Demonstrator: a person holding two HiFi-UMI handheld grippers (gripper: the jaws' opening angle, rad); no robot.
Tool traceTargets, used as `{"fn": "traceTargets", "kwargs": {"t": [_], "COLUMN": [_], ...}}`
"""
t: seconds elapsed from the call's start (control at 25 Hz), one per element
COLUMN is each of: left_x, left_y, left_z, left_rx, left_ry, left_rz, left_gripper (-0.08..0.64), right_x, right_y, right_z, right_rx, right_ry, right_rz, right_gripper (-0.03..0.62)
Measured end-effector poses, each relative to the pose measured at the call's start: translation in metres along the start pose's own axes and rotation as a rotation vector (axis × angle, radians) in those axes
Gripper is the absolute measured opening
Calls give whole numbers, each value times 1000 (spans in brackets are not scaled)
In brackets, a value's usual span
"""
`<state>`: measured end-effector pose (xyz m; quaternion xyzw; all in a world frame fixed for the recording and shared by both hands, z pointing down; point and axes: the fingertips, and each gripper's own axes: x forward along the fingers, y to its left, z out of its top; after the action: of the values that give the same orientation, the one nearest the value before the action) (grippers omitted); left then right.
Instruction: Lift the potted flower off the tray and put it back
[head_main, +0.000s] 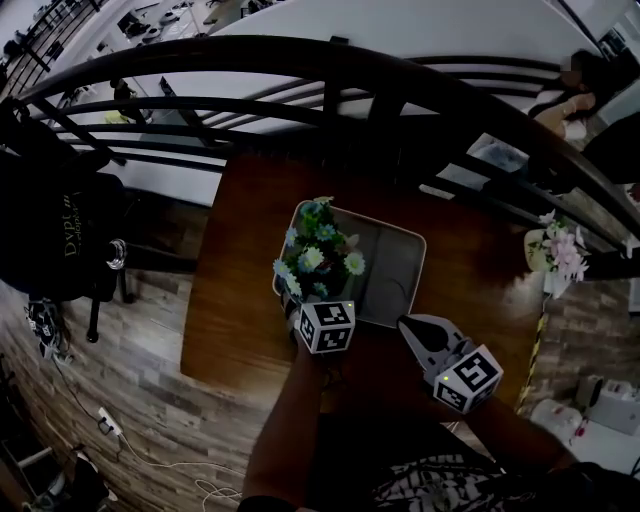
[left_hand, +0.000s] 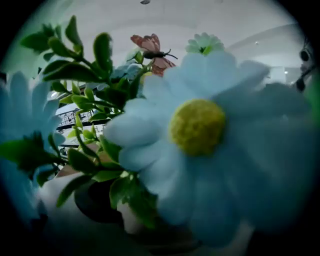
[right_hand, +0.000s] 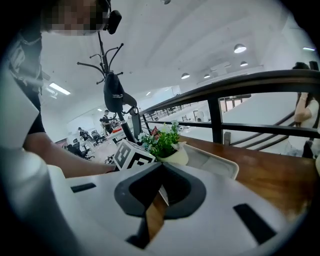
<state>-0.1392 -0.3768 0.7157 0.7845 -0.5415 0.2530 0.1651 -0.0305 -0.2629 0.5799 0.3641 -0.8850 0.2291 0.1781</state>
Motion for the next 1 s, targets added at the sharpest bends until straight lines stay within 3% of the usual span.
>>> {"fn": "traceTargets", "kwargs": {"t": [0.32, 0.52, 0.76, 1.0], "left_x": [-3, -12, -32, -54], "left_y": [-4, -1, -10, -19], "left_z": [-1, -1, -12, 4], "left_rx": [5, 37, 9, -7], "left_ry": [11, -40, -73, -110], "left_rz": [-1, 3, 37, 39], "left_gripper": [472, 472, 472, 473], "right_x": [-15, -22, -43, -55], "right_y": [6, 5, -3, -2], "right_z": [11, 29, 28, 31], "right_rx": [-18, -26, -29, -28], "right_ry": [-7, -42, -51, -66], "right_rz": [11, 1, -9, -2], "right_gripper": [-3, -3, -3, -3]}}
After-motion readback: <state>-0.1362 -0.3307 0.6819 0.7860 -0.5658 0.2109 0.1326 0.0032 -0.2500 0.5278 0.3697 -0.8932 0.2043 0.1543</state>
